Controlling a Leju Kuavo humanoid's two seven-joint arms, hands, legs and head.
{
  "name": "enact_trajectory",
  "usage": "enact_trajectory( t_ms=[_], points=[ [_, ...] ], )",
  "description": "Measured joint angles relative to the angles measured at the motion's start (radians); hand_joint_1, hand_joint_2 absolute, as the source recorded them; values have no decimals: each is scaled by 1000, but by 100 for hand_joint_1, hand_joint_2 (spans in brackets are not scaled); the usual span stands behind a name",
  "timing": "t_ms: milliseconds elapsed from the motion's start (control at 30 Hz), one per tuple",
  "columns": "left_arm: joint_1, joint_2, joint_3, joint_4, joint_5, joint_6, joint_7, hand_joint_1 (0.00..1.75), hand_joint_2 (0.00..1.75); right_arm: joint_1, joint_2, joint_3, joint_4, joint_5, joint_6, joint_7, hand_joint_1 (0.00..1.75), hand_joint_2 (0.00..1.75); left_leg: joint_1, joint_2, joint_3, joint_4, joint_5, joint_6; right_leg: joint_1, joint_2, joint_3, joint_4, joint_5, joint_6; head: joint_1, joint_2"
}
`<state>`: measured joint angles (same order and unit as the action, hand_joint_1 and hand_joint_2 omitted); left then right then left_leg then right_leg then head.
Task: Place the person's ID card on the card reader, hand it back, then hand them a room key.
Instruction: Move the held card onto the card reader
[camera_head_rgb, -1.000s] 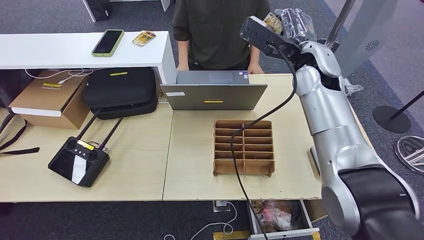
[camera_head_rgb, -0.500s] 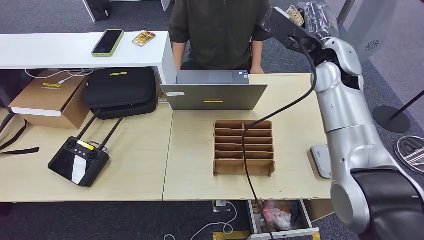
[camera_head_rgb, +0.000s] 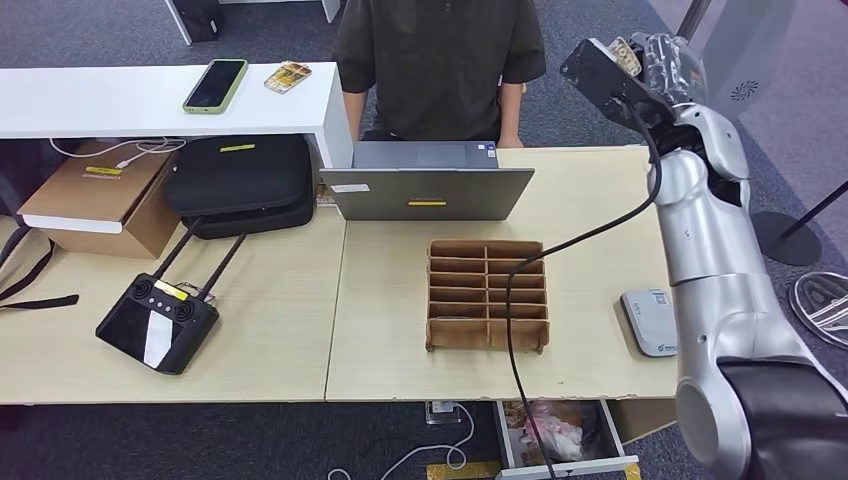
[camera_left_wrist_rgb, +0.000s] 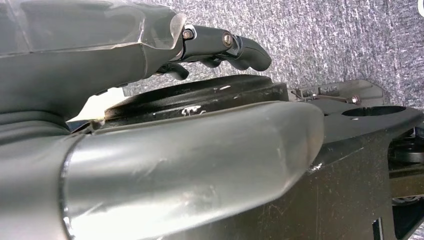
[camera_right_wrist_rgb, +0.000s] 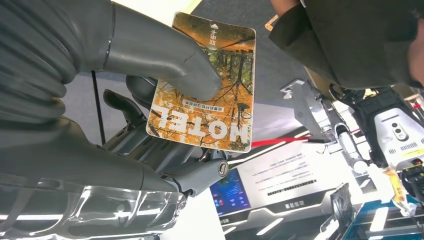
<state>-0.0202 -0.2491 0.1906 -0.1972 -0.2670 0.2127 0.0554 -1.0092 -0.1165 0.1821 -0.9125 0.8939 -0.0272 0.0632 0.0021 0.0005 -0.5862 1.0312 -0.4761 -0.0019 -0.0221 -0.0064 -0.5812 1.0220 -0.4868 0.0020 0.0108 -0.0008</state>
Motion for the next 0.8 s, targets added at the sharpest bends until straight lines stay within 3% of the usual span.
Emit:
enact_trajectory(
  t_ms=[800],
  points=[
    [0, -1, 0, 0, -13, 28, -8, 0, 0, 237, -113, -160, -125, -22, -29, -2, 173, 175, 0, -1, 0, 0, 0, 0, 0, -1, 0, 0, 0, 0, 0, 0]
  ],
)
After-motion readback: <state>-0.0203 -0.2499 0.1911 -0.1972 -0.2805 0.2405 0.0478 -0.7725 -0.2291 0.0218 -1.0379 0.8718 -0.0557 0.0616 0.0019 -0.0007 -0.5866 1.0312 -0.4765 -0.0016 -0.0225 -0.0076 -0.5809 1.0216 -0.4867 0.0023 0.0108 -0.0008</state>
